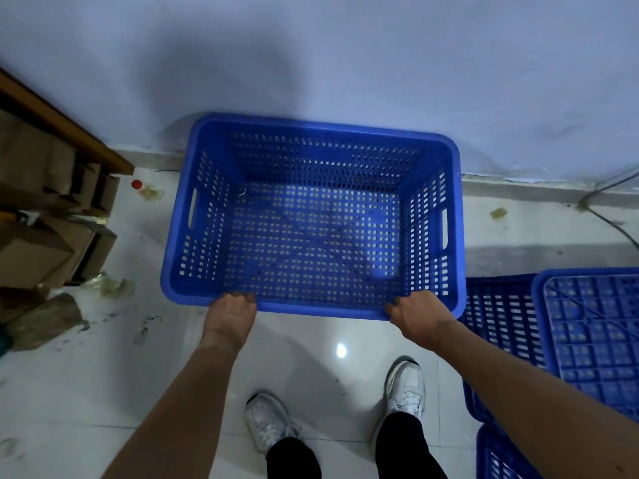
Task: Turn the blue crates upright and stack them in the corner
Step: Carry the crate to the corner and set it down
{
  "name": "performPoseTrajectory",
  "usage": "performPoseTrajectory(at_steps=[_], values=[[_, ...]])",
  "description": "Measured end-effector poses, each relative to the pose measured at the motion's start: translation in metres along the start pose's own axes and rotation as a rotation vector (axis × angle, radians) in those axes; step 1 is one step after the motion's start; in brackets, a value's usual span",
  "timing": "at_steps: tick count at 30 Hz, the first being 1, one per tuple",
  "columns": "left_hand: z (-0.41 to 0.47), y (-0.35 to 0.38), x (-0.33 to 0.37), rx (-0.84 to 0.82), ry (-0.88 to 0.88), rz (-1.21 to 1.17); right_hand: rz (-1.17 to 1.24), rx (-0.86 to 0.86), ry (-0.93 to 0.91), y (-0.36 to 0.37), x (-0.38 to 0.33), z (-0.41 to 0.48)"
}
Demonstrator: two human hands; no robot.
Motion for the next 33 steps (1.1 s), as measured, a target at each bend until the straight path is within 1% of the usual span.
performPoseTrajectory(at_steps=[5,8,10,13,16,18,21,24,27,30,33], values=[[-0.001,0.008,-0.011,-0.011,-0.058,-0.090,0.096,0.023,0.031,-0.004,0.001,-0.002],[-0.001,0.014,-0.023,-0.013,-0.091,-0.231,0.115,-0.003,0.068,-0.006,0.005,-0.005],[-0.005,0.015,-0.033,0.024,-0.093,-0.352,0.106,-0.020,0.108,-0.007,0.007,-0.005],[-0.024,0.001,-0.043,0.054,-0.076,-0.493,0.113,-0.045,0.175,-0.017,0.015,-0.010],[-0.048,-0.028,-0.046,0.060,-0.080,-0.592,0.161,-0.015,0.184,-0.043,0.028,-0.022],[-0.066,-0.058,-0.043,0.053,-0.076,-0.649,0.218,-0.018,0.184,-0.063,0.041,-0.043],[-0.099,-0.120,-0.025,0.044,-0.025,-0.657,0.294,-0.010,0.188,-0.091,0.061,-0.087],[-0.151,-0.192,0.000,0.031,0.044,-0.648,0.385,-0.077,0.207,-0.119,0.085,-0.151],[-0.201,-0.267,0.016,0.085,0.082,-0.634,0.502,-0.109,0.257,-0.146,0.115,-0.213],[-0.242,-0.340,0.028,0.169,0.136,-0.614,0.546,-0.076,0.321,-0.173,0.151,-0.270],[-0.272,-0.401,0.036,0.208,0.166,-0.596,0.603,-0.046,0.400,-0.193,0.184,-0.326]])
Point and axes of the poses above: each hand's wrist, its own z-axis towards the middle knuckle, its own y-axis out of the palm, x = y × z, the point moved 10 cm from there along z, towards the middle knuckle, and after that the axes turned 8 degrees about y, right-handed, at the moved point
